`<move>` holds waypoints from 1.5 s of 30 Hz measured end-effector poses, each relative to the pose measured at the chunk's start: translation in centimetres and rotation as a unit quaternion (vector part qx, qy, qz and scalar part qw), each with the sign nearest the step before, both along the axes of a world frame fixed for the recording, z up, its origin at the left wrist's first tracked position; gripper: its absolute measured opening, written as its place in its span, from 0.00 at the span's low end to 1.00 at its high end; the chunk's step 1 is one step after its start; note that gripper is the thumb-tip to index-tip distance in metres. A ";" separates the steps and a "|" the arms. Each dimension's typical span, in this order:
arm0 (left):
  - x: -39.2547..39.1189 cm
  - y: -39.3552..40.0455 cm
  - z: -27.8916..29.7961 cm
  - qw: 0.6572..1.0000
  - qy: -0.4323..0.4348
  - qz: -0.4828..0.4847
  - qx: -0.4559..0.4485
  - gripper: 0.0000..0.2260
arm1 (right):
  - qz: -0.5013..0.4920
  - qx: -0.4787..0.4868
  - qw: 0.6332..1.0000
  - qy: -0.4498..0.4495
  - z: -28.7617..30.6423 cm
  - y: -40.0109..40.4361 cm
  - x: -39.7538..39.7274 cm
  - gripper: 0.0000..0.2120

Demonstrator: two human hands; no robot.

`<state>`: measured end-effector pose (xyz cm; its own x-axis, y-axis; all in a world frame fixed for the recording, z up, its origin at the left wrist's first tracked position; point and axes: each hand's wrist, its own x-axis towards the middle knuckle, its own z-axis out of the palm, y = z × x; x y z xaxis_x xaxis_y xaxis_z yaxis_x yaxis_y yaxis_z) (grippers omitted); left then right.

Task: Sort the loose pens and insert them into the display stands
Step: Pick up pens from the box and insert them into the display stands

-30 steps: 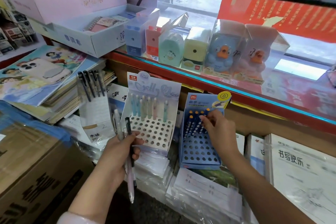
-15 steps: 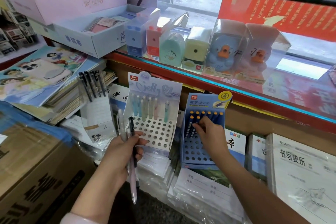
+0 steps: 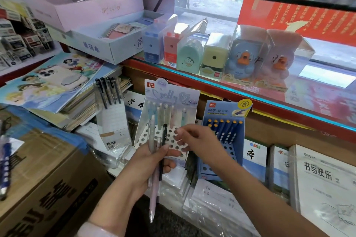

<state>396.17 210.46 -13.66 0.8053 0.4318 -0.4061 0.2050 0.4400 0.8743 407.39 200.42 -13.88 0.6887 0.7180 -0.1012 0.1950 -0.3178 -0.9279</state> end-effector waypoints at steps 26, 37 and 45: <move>-0.6 2.9 -0.8 0.965 0.043 0.249 0.076 0.07 | -0.109 0.160 0.977 -0.085 2.9 6.4 2.2 0.02; -2.5 8.9 0.7 0.930 -0.016 0.356 0.090 0.07 | -0.038 0.121 0.969 -0.210 2.8 20.1 1.5 0.07; -2.9 11.7 1.8 0.919 -0.049 0.386 0.064 0.05 | 0.008 0.026 0.968 -0.251 -0.1 25.3 2.4 0.11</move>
<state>393.22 222.15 -11.85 0.2696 0.9287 -0.2548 -0.2063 0.3141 0.9267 409.77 225.73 -13.96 0.6306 0.7241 0.2795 0.6292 -0.2660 -0.7303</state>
